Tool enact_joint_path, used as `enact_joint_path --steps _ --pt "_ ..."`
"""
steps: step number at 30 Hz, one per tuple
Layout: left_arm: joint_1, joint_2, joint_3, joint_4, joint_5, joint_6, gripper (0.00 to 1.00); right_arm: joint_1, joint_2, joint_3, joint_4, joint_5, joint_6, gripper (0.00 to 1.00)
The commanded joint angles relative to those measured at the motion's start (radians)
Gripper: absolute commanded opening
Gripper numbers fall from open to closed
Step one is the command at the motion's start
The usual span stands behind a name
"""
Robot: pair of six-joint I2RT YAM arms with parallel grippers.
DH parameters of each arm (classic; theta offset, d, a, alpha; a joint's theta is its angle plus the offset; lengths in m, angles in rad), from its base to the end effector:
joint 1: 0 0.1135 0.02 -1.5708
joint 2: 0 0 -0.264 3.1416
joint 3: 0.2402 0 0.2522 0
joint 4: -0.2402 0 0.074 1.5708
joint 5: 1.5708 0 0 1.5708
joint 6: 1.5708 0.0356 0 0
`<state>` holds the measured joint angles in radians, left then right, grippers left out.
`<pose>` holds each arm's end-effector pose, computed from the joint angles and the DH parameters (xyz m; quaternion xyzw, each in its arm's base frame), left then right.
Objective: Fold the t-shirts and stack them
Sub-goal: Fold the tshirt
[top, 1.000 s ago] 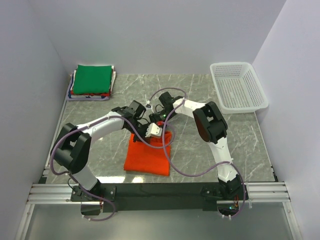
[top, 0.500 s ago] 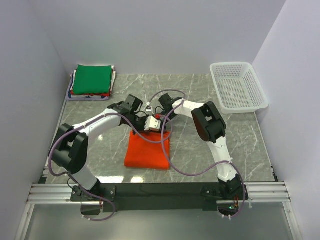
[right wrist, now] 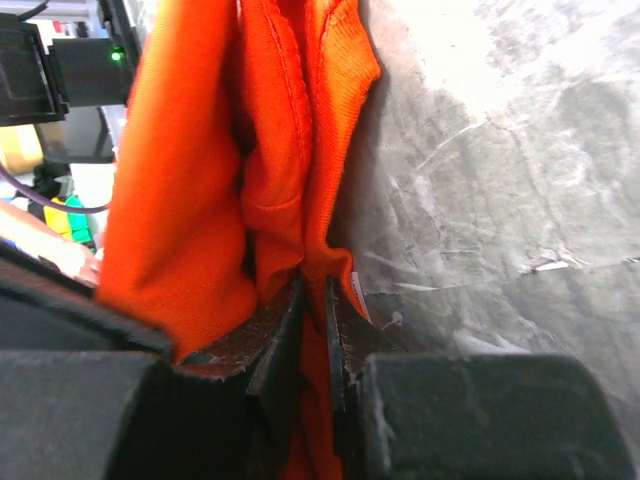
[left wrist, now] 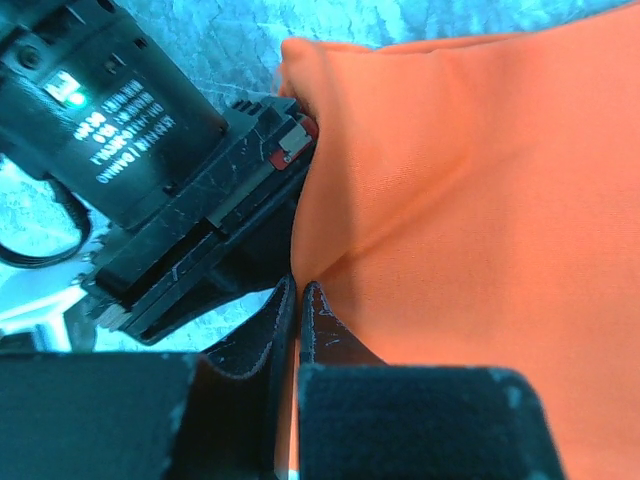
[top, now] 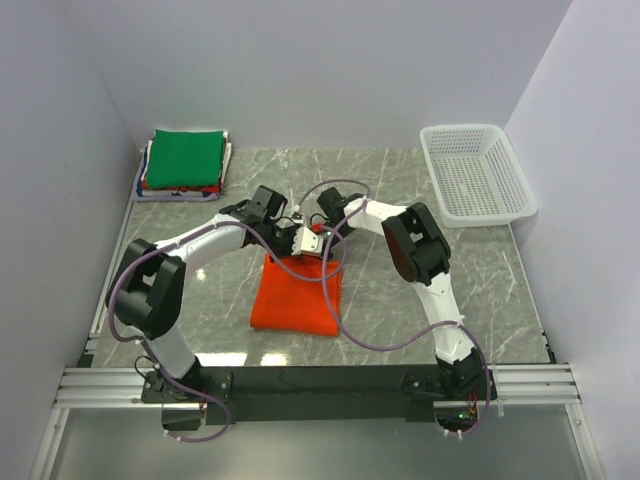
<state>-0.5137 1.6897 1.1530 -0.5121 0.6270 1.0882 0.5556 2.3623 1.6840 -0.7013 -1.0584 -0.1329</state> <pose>0.2891 -0.1871 0.2128 0.7153 0.5825 -0.2162 0.3198 0.3690 0.2656 0.1023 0.3354 -0.7926 -0.5086 0.0249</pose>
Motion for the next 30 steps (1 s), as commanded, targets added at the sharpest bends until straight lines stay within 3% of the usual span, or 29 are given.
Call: enact_joint_path --steps 1,7,14,19,22,24,30 --pt "0.003 0.008 -0.007 0.076 -0.006 0.022 0.01 -0.026 0.020 0.043 -0.036 0.109 -0.051 0.22" --pt "0.003 0.036 -0.027 0.136 -0.021 -0.004 0.01 -0.083 -0.034 0.098 -0.059 0.221 -0.056 0.27" --pt "0.018 0.093 0.002 0.218 -0.049 -0.080 0.28 -0.177 -0.093 0.160 -0.133 0.308 -0.065 0.36" --pt "0.090 0.102 0.105 0.094 0.075 -0.226 0.38 -0.233 -0.147 0.169 -0.182 0.348 -0.057 0.38" --pt "0.150 0.067 0.128 0.046 0.140 -0.326 0.43 -0.246 -0.208 0.100 -0.190 0.339 -0.030 0.39" --pt "0.187 0.035 0.117 0.044 0.152 -0.402 0.47 -0.247 -0.262 0.004 -0.161 0.296 0.004 0.53" --pt "0.259 0.011 0.053 0.093 0.177 -0.576 0.48 -0.246 -0.362 -0.208 -0.050 0.200 0.121 0.54"
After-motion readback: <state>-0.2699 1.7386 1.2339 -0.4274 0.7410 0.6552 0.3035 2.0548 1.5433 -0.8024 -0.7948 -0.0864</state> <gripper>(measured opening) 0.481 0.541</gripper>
